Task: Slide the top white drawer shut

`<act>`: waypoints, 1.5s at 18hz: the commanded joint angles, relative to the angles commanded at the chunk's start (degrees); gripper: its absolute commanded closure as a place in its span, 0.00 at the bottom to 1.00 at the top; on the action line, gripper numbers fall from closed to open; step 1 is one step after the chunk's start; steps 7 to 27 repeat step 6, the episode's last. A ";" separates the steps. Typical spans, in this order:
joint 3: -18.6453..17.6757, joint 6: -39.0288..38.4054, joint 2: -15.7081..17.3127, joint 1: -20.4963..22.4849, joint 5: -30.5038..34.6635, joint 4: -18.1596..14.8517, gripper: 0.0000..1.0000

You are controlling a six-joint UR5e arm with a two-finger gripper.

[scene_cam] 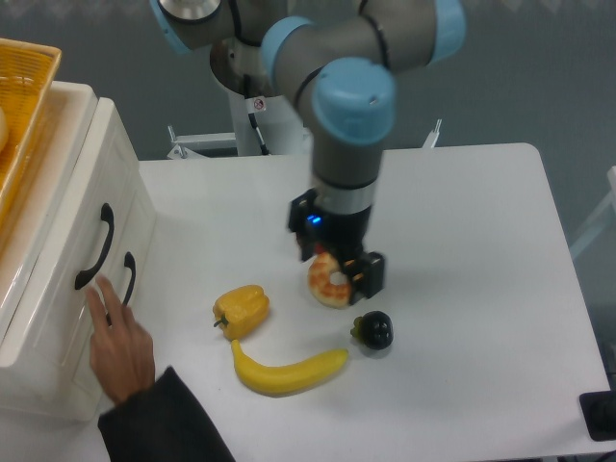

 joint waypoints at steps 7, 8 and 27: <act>0.00 5.30 0.62 3.35 -0.09 -0.09 0.00; 0.00 5.30 0.62 3.35 -0.09 -0.09 0.00; 0.00 5.30 0.62 3.35 -0.09 -0.09 0.00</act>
